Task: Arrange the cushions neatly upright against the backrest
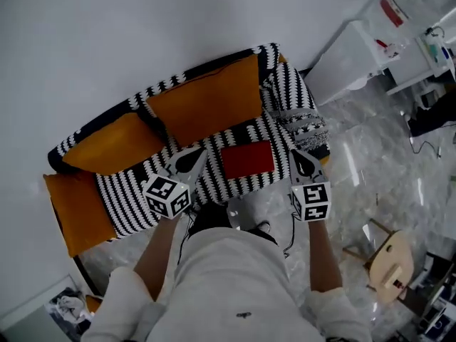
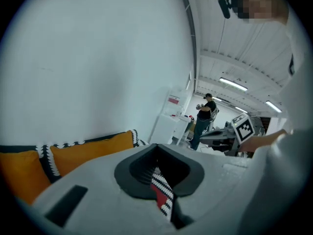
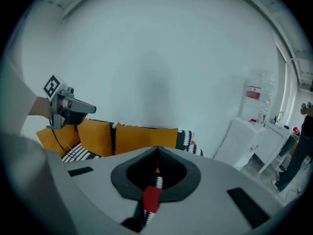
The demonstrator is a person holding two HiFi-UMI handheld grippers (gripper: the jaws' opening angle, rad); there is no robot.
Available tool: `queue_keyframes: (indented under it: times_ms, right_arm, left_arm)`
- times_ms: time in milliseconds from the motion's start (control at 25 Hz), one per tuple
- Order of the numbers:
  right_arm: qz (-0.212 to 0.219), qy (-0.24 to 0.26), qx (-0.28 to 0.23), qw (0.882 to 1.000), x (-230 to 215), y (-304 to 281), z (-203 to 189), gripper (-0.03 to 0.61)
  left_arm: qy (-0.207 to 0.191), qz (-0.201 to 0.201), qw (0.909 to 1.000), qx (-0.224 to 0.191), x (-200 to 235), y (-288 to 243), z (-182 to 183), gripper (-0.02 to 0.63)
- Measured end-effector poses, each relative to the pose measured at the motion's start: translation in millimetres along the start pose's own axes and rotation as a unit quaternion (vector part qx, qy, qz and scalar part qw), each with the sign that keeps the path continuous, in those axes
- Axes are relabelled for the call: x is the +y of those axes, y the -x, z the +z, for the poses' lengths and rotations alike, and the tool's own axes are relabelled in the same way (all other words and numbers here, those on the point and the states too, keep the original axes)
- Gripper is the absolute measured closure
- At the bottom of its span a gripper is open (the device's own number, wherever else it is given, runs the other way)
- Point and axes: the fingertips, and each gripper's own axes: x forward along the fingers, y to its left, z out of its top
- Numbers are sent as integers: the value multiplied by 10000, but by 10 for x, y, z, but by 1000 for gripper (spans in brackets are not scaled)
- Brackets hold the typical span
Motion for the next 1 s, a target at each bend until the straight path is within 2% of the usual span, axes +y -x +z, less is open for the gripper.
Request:
queue_keyframes:
  times_ms: [200,400,560,720,1000]
  right_arm:
    - [407,-255,-392,9981,305,996,-415,571]
    - [746,-443,-607,9944,493,1918,-830,571]
    - [1009,-535,-689,9911,632,2430,-1067,571]
    - [1178,-635,-746,9882,778,2799,-1214,572]
    - [1263,-835,-914,9842,919,3108,-1308,572]
  left_arm:
    - [191,-83,9992,-338,-1066,344,-224,601]
    - [296,12,9992,-271,-2143,616,-774,601]
    - [306,-13,9992,-245,-2833,764,-1090,603]
    - [243,-73,9995,-205,-3292,892,-1255,603]
    - [16,-243,9997,-6,-3693,911,-1425,602]
